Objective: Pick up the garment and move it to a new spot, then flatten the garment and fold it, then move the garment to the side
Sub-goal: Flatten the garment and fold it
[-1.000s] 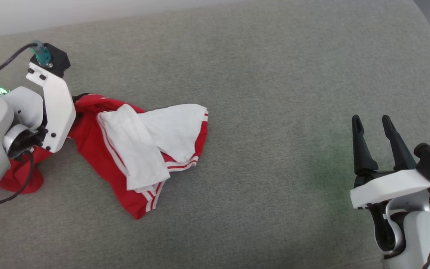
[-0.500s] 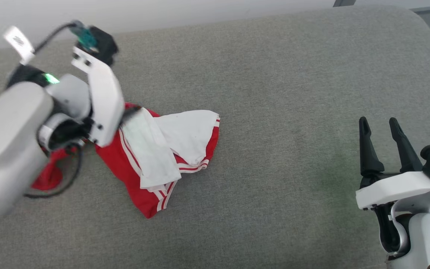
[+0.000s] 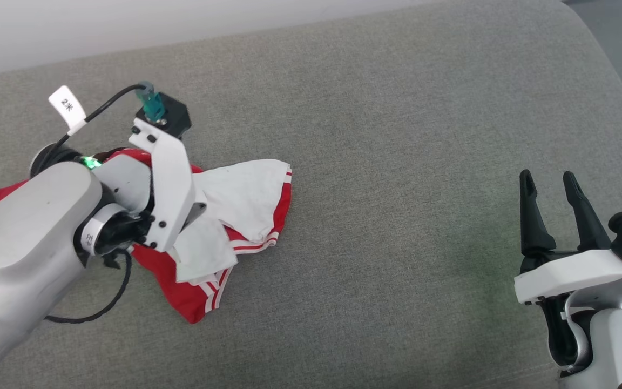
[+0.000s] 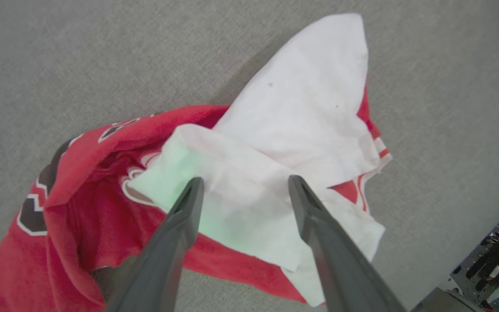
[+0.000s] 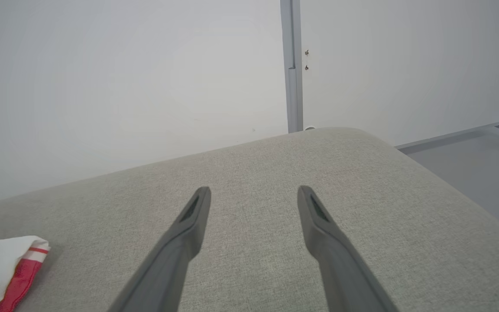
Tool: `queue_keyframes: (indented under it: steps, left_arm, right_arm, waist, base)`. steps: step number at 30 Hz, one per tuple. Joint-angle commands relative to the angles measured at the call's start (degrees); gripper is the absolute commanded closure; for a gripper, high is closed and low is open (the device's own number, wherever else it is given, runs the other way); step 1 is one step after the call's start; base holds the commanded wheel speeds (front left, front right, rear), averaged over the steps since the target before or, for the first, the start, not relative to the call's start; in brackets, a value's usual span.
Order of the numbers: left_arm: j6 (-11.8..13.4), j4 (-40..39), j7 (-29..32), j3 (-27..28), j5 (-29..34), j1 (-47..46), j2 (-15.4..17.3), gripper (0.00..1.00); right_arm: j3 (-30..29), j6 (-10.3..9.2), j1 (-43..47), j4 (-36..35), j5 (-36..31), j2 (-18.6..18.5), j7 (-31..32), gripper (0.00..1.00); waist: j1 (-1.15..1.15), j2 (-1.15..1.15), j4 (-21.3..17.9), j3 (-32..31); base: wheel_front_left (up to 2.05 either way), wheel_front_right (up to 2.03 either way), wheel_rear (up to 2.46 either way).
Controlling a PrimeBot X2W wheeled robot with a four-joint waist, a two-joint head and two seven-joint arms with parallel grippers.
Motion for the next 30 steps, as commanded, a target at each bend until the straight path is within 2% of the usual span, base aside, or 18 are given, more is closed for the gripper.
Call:
queue_keyframes:
  steps: [1, 7, 8, 10, 21, 30]
  left_arm:
    - [0.8, 0.2, 0.6, -0.4, 0.5, 0.7, 0.5, 0.00]
    - [2.4, 0.9, 1.0, -0.7, 0.6, 1.8, 1.0, 0.00]
    - [2.2, 1.0, 0.9, -0.9, 0.6, 2.0, 1.0, 0.49]
    - [1.8, 1.1, 0.5, -0.8, 0.4, 2.1, 0.7, 1.00]
    - [0.7, 0.7, -1.5, 1.0, -1.4, 1.4, 0.4, 1.00]
    - [2.5, -4.6, -4.5, 4.1, -4.4, 4.4, 4.1, 1.00]
  right_arm:
    - [0.0, -0.02, -0.1, 0.3, 0.4, 0.0, -0.5, 0.00]
    - [0.2, -0.02, -0.7, 0.9, 0.7, 0.0, -0.8, 0.00]
    - [0.1, -0.02, -0.8, 1.1, 0.7, 0.0, -0.9, 0.00]
    - [0.1, -0.02, -1.0, 1.3, 0.7, 0.0, -1.0, 0.00]
    - [-0.8, -0.02, -0.8, 1.6, -0.1, 0.0, -1.0, 0.00]
    - [-2.9, -0.02, 1.0, 0.6, -1.6, 0.0, 0.4, 0.00]
  waist:
    - [0.00, 0.00, -0.2, 0.3]
    - [0.00, 0.00, -0.2, 0.8]
    - [0.00, 0.00, -0.2, 0.8]
    - [0.00, 0.00, 0.1, 0.8]
    - [0.00, 0.00, 2.0, 0.2]
    - [0.00, 0.00, 6.4, -2.3]
  base:
    - [0.00, 0.00, 0.00]
    - [0.00, 0.00, 0.00]
    - [0.00, 0.00, 0.00]
    - [0.00, 0.00, 0.00]
    - [0.00, 0.00, 0.00]
    - [0.00, 0.00, 0.00]
